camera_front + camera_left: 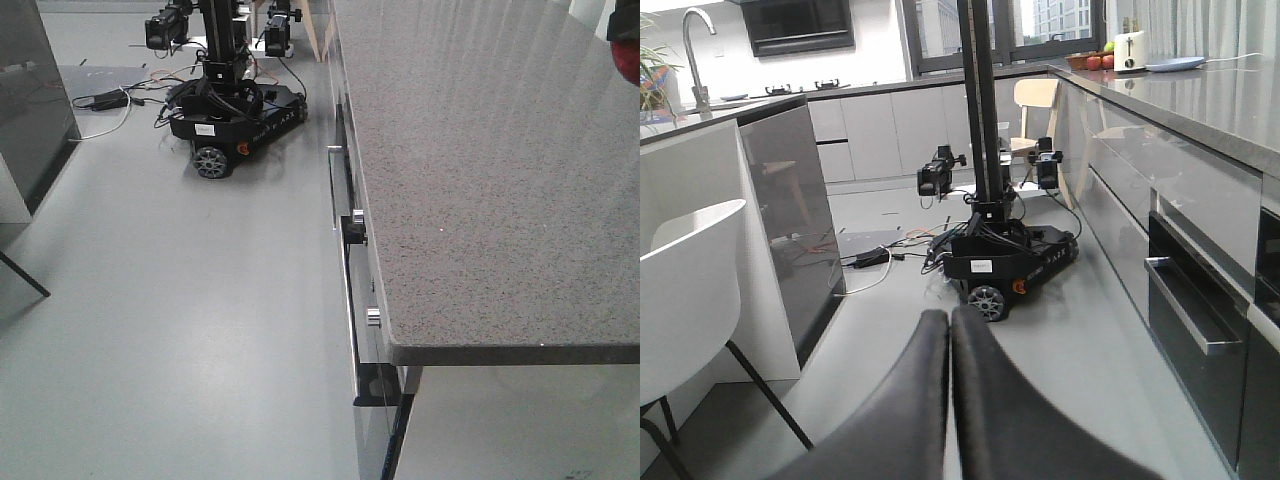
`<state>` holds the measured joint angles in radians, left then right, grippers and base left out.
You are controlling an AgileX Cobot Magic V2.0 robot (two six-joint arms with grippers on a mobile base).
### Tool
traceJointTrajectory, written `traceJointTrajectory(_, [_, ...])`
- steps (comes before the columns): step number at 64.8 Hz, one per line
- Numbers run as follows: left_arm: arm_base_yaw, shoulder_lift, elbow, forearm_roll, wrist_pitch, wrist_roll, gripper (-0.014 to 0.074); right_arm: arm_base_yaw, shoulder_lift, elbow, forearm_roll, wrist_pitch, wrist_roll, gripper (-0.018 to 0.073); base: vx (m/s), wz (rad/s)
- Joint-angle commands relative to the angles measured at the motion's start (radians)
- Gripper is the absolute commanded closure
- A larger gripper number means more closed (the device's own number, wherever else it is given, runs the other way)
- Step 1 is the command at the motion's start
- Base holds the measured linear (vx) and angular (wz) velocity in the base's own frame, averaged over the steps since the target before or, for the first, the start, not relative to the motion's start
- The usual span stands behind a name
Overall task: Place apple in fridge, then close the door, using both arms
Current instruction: 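Drive the base away from the counter holding the apple in the right gripper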
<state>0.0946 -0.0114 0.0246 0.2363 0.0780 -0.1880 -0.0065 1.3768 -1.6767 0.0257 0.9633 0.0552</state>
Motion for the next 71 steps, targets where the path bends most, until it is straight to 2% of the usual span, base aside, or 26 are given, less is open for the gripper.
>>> traceJointTrajectory(1, [-0.006,-0.016,0.029,-0.008,-0.069,-0.010,0.0602,-0.002,-0.030,-0.027,-0.001,-0.070,-0.001,0.0457,0.00,0.00])
traceJointTrajectory(36, [-0.006,-0.016,0.029,-0.008,-0.069,-0.010,0.0602,-0.002,-0.029,-0.027,-0.001,-0.070,0.001,0.0457,0.00,0.12])
traceJointTrajectory(71, [-0.006,-0.016,0.029,-0.008,-0.069,-0.010,0.0602,-0.002,-0.029,-0.027,-0.001,-0.070,0.001,0.0457,-0.02,0.48])
